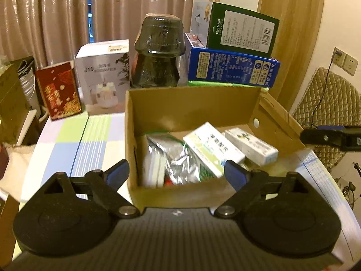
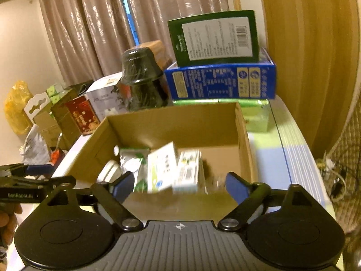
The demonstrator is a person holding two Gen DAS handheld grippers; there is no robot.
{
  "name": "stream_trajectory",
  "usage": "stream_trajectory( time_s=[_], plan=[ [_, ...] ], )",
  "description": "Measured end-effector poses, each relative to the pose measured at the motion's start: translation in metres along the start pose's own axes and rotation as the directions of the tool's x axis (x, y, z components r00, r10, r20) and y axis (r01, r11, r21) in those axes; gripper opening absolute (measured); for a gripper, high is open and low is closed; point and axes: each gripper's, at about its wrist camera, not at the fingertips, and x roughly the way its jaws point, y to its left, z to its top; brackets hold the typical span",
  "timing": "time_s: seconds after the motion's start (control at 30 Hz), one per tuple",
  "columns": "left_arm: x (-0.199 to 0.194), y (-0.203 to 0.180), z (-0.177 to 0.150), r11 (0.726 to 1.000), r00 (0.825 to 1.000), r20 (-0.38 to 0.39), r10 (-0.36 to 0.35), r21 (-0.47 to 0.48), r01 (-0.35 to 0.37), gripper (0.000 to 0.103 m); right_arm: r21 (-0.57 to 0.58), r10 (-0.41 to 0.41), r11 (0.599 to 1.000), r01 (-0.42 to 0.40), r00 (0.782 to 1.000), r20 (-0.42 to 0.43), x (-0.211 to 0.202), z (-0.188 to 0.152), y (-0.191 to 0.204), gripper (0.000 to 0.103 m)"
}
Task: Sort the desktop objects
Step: 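Open both tools to drop the ointment box and white case into the box, then move both tools back toward the spoon and floss case on the table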
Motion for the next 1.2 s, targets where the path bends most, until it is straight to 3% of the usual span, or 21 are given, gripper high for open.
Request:
stream_trajectory(
  time_s=[0.33, 0.63, 0.93, 1.2],
  plan=[
    [-0.061, -0.003, -0.059, 0.999, 1.000, -0.013, 0.026, -0.037, -0.027, 0.099, 0.121, 0.019, 0.993, -0.010, 0.997, -0.071, -0.061, -0.079, 0.020, 0.101],
    [-0.094, -0.004, -0.106, 0.998, 0.998, -0.027, 0.050, -0.040, -0.051, 0.101, 0.124, 0.003, 0.992, 0.010, 0.994, -0.107, -0.084, -0.119, 0.034, 0.101],
    [-0.087, 0.005, -0.121, 0.998, 0.998, -0.043, 0.047, -0.040, -0.049, 0.102, 0.119, -0.004, 0.993, 0.019, 0.992, -0.128, -0.077, -0.130, 0.037, 0.101],
    [-0.054, 0.002, -0.133, 0.997, 0.996, -0.090, 0.006, 0.080, 0.002, 0.101, 0.103, 0.007, 0.995, 0.011, 0.986, -0.168, -0.045, -0.140, 0.036, 0.101]
  ],
)
